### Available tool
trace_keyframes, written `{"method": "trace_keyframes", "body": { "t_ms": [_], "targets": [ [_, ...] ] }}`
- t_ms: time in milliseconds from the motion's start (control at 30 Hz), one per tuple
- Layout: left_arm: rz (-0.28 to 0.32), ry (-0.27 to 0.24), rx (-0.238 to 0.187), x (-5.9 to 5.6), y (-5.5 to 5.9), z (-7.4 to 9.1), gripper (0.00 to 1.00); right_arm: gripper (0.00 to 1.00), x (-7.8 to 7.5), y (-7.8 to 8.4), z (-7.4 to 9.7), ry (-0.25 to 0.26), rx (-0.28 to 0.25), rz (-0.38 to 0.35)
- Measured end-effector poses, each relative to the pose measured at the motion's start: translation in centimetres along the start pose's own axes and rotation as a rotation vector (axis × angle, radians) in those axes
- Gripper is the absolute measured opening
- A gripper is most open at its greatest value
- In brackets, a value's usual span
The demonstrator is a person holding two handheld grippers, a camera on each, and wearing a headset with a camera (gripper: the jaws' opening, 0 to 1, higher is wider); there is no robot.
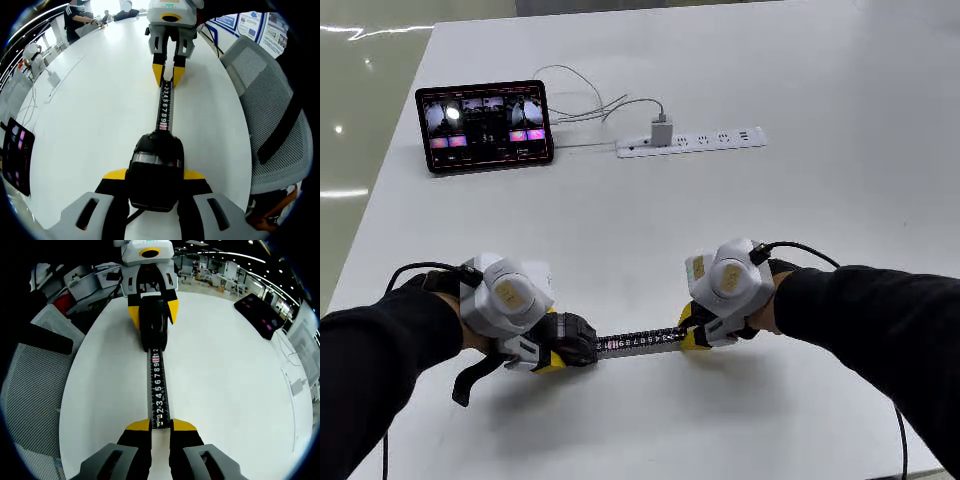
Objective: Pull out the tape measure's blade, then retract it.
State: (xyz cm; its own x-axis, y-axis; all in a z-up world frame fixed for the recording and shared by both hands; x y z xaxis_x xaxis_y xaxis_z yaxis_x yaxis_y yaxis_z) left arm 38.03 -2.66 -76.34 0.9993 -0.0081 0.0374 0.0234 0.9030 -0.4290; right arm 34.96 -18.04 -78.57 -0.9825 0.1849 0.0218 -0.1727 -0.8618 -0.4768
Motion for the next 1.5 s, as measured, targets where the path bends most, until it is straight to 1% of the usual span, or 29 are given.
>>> {"method": "trace_keyframes", "body": {
  "t_ms": [333, 1500],
  "targets": [
    [-0.001, 0.0, 0.002, 0.0, 0.0, 0.0, 0.31, 0.08, -0.1, 0.6, 0.2, 0.003, 0.002, -0.013],
    [-0.002, -0.001, 0.004, 0.0, -0.1, 0.0, 0.31, 0.08, -0.2, 2.0, 1.0, 0.006, 0.011, -0.032]
  ]
}}
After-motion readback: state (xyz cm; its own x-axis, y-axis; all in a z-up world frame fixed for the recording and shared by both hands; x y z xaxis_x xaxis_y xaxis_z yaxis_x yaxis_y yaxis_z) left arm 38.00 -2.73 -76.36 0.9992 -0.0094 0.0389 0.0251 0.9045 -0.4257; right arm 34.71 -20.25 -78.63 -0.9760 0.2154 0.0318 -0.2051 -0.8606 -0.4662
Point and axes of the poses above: the centre of the closed fingertips' face, and the gripper's own axes: z roughly backward along the fingers, x roughly to its left, y roughly out of its underside, the point moved 1 cm from there along z, roughly backward along the fingers, and after that the axes turned 2 degrees about x, right-handed, at the moved point
